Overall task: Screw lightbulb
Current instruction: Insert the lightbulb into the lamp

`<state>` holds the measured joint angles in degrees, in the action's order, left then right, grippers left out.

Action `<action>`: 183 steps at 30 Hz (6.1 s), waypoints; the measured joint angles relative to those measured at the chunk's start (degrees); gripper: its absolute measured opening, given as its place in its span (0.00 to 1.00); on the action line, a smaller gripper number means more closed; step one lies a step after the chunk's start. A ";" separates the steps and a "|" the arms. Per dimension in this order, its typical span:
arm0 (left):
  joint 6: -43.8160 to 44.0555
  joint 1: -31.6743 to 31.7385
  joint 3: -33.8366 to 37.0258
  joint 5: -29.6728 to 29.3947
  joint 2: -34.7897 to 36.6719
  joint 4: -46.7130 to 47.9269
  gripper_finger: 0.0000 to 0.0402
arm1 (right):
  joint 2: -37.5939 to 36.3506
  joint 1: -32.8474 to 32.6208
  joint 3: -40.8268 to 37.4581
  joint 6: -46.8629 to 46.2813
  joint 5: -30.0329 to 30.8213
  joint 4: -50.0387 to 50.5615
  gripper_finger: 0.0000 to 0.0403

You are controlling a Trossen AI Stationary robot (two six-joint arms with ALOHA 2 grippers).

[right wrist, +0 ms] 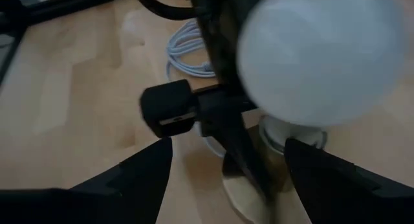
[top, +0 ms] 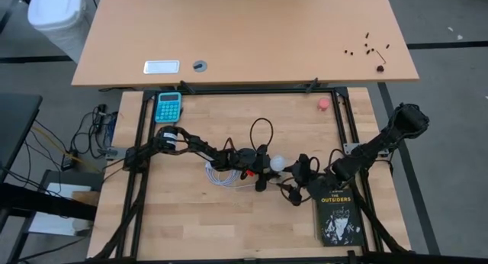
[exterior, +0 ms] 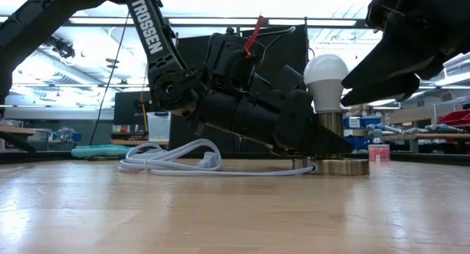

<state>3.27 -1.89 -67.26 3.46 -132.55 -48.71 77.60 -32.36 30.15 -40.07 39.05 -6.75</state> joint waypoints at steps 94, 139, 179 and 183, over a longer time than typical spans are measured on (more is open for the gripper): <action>0.00 -0.09 0.02 0.00 0.00 -0.17 0.48 | 0.09 -8.46 0.02 -6.89 3.32 3.84 0.77; 0.00 -0.10 0.00 0.00 0.00 -0.15 0.48 | 0.09 -8.29 0.02 -24.01 8.93 17.93 0.77; -0.01 -0.13 0.00 0.15 0.02 -0.22 0.48 | 0.09 -0.02 -0.02 1.25 3.73 0.95 0.77; 0.00 -0.13 0.00 0.13 0.01 -0.22 0.48 | 0.09 -1.09 0.00 0.48 2.39 0.66 0.77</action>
<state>3.27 -2.02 -67.26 3.60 -132.54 -48.93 77.69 -33.45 30.15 -39.59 41.44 -6.09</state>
